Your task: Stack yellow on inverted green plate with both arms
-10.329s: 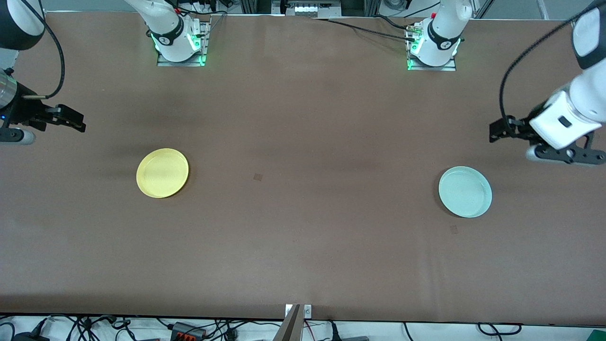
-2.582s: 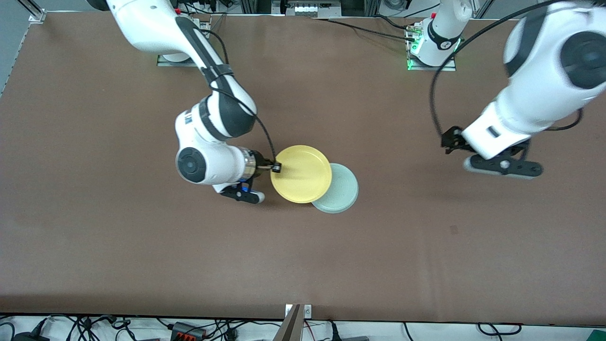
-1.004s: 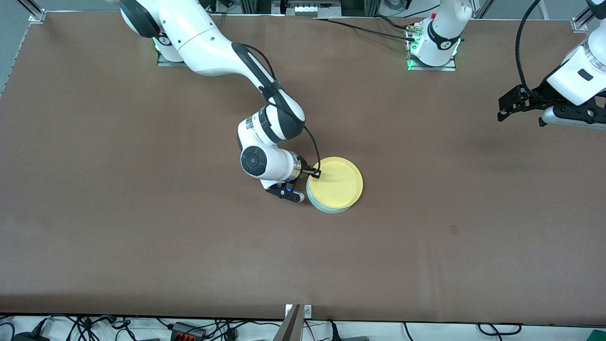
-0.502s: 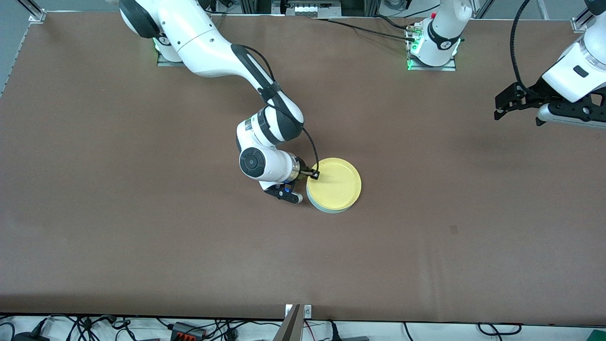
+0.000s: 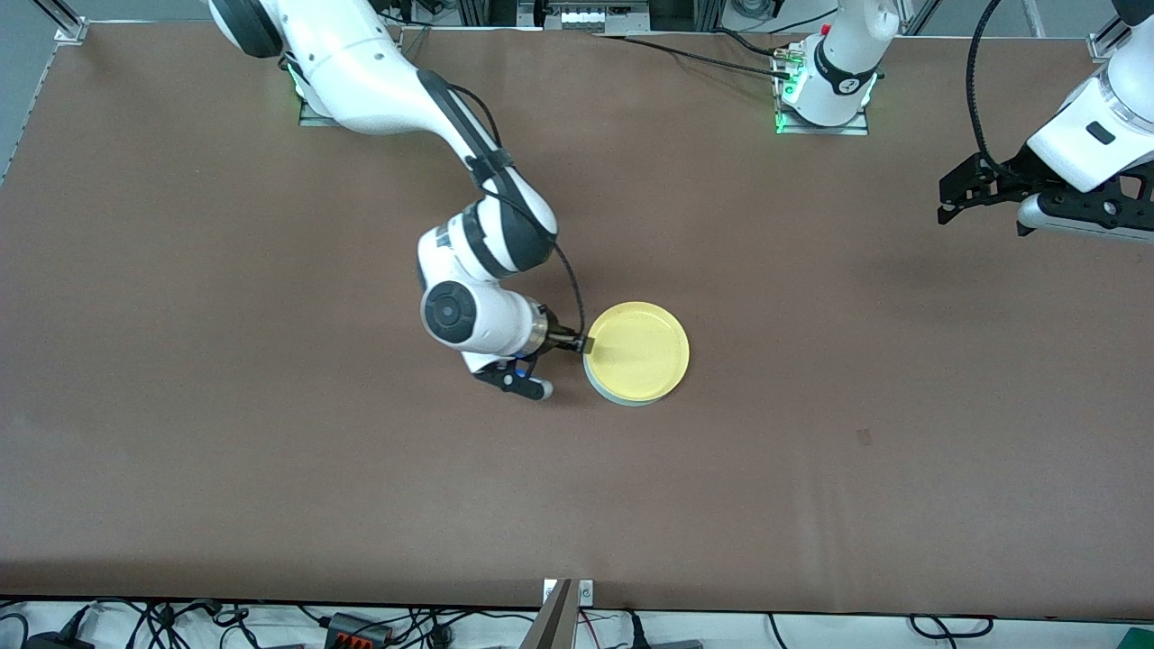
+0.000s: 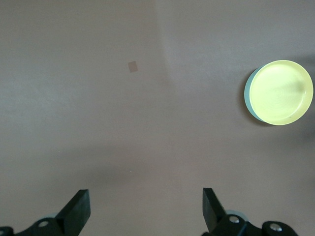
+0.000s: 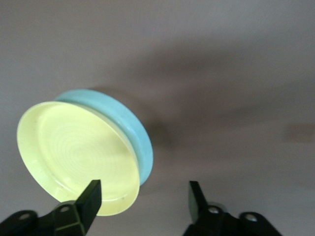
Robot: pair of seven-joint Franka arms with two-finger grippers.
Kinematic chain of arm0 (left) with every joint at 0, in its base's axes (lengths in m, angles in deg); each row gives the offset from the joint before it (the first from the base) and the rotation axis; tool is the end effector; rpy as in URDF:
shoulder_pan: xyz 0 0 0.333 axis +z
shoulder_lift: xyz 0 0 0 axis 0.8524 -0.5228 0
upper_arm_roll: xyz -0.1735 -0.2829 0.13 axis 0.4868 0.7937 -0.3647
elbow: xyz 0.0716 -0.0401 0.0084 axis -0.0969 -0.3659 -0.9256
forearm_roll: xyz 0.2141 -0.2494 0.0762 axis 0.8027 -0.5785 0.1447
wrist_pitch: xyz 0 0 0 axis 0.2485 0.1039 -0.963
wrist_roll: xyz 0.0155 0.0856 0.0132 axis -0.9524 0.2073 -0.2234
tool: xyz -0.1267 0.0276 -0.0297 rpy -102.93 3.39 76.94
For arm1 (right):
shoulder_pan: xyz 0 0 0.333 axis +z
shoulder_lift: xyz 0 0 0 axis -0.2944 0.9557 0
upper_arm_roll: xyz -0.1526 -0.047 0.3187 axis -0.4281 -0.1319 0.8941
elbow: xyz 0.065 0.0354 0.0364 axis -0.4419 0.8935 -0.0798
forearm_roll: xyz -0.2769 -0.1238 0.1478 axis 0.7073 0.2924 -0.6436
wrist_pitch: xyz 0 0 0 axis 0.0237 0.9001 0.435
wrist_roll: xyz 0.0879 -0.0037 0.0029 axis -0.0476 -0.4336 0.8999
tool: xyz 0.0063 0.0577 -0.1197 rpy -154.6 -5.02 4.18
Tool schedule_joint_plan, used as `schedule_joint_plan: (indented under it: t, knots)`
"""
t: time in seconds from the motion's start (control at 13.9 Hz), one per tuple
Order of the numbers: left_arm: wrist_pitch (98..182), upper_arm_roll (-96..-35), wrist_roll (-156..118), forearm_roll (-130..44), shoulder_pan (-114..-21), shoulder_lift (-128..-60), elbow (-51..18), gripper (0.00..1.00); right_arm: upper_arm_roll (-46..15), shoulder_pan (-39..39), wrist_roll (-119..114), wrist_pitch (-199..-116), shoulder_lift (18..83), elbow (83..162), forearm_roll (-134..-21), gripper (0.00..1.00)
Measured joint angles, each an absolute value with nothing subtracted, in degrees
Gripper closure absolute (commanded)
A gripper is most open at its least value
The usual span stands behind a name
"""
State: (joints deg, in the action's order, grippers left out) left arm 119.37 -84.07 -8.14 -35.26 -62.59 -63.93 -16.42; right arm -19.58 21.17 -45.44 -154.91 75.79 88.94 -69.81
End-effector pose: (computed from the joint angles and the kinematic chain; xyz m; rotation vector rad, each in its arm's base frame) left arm 0.4753 -0.0342 0.6185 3.1114 -0.2148 0.0289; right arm 0.6074 0.4313 0.3166 -2.8188 0.4393 0.3031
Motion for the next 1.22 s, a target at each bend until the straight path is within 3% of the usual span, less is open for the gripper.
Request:
schedule_joint_plan:
  t: [0.22, 0.86, 1.08, 1.22]
  knots:
    - [119.3, -84.1, -8.1, -35.3, -62.6, -64.0, -16.4, 0.0, -25.4, 20.2, -41.6, -146.3, 72.3, 85.5, -67.1, 0.0]
    - [119.1, -84.2, -8.1, -35.3, -62.4, -64.0, -16.3, 0.0, -41.3, 16.3, -24.5, -134.6, 66.2, 84.2, -64.7, 0.0]
    - [119.1, -84.2, -8.1, -35.3, -62.4, -64.0, -16.3, 0.0, -41.0, 13.3, -24.0, -134.4, 63.6, 84.1, -59.7, 0.0]
    - [119.0, -84.2, -8.1, -35.3, -62.4, -64.0, -16.3, 0.0, -35.2, 9.6, -23.9, -133.8, 60.0, 84.3, -51.1, 0.0]
